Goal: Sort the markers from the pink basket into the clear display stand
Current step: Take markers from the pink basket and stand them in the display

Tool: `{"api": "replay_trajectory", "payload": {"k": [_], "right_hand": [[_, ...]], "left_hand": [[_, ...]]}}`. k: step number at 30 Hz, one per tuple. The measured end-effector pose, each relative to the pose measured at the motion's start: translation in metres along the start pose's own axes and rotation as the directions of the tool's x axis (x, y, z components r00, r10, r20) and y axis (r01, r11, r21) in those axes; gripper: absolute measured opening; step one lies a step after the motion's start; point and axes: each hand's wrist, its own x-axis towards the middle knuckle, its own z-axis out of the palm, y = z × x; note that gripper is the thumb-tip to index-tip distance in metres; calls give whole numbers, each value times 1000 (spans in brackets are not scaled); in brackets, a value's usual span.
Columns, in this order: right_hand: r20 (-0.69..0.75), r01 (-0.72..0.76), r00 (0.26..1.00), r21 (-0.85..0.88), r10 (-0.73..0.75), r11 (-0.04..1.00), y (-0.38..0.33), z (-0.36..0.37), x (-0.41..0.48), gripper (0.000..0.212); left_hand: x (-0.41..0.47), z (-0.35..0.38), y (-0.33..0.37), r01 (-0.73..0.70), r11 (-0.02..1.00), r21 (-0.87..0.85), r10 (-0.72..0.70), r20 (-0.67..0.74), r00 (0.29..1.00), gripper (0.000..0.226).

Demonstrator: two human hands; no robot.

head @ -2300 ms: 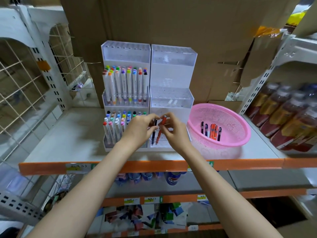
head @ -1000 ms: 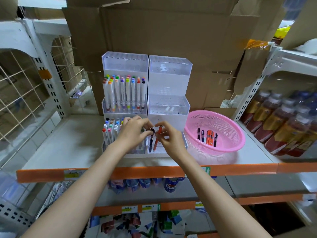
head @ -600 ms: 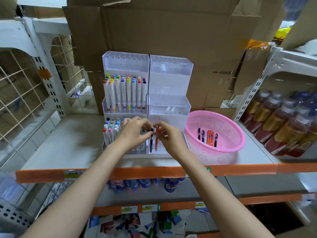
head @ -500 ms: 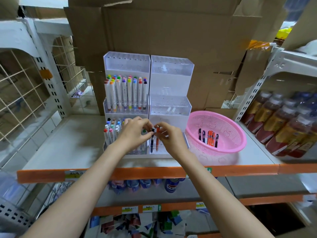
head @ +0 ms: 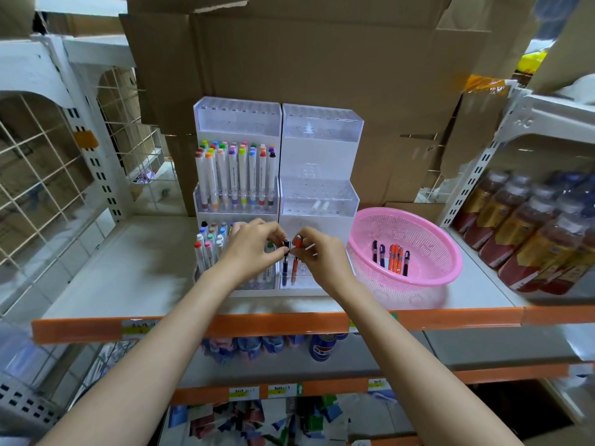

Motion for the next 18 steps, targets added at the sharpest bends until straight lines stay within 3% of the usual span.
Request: {"api": "replay_trajectory", "payload": {"k": [8,14,18], "right_hand": [[18,3,1000,10,-3,1000,3,3,-2,9],[37,-31,999,90,27,995,3,-3,0,30],[50,-30,998,92,25,995,8,-4,2,18]], "left_hand": [[1,0,-1,-6,1000,-10,6,10,1000,9],[1,0,-2,-10,1000,2,10,19,1000,10],[4,-1,1,-15,1000,21,15,4,1000,14]]}}
